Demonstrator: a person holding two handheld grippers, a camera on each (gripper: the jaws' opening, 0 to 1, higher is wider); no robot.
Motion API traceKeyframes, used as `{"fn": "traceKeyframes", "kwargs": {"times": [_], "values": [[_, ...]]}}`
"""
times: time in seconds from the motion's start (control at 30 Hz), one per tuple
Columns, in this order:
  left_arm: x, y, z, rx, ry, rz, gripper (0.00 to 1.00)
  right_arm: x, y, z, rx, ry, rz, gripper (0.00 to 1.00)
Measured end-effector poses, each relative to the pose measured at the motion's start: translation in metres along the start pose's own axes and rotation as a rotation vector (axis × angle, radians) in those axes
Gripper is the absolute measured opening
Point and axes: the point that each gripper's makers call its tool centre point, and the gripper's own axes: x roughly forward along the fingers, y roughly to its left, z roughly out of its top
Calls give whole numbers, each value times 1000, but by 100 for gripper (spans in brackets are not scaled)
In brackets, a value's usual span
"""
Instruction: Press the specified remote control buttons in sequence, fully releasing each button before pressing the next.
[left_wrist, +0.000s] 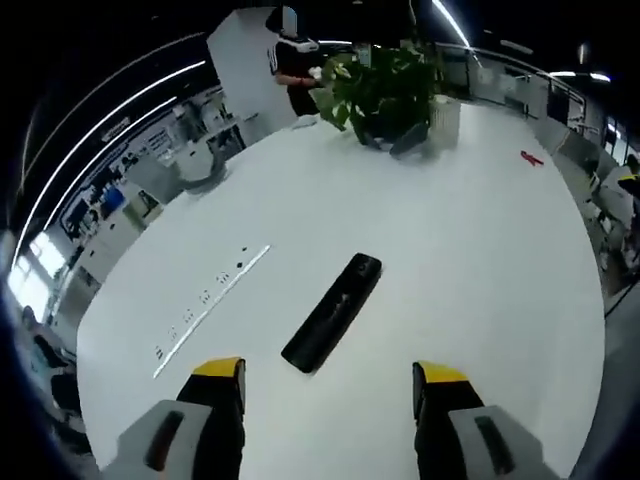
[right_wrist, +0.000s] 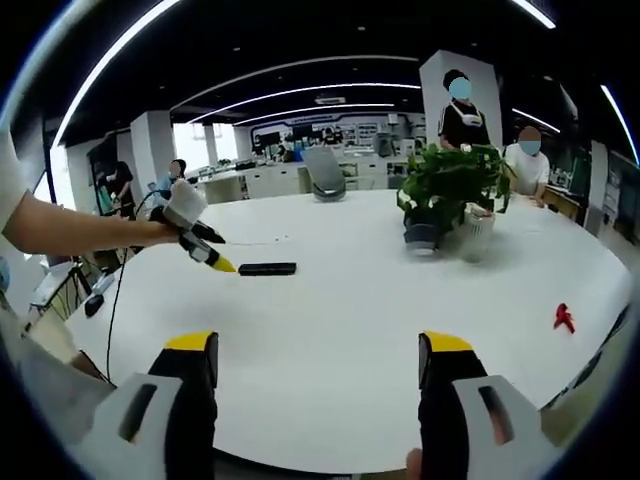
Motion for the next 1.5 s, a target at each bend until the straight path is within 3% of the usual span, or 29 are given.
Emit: {"fn": "traceKeyframes", "kwargs": {"times": [0.27,0.43,0.6,0.73,0.93,1.17,1.37,1.5], "values": [[-44,-25,-10,-54,-62,8,87,-1,-2,5,-31,-27,-18,99],[-70,-46,-15,-147,-128,-11,97,-4,-8,11,-33,-66,-51,100],[-96,-65,-19,-135,-145,5,98,-4,-6,13,-38,-74,-42,100],[-112,-71,-12,-140,-194,32,100,-4,-4,14,-53,-77,-41,100],[-148,-82,0,-232,-331,61,100,-5,-2,14,-48,-80,-26,100],[-193,-103,3,-276,-435,57,100,-6,1,17,-41,-100,-2,100],[-226,-120,-12,-345,-482,94,100,-7,3,17,-54,-101,-1,100],[-249,-123,-27,-413,-471,112,99,-7,4,17,-51,-103,4,100]]}}
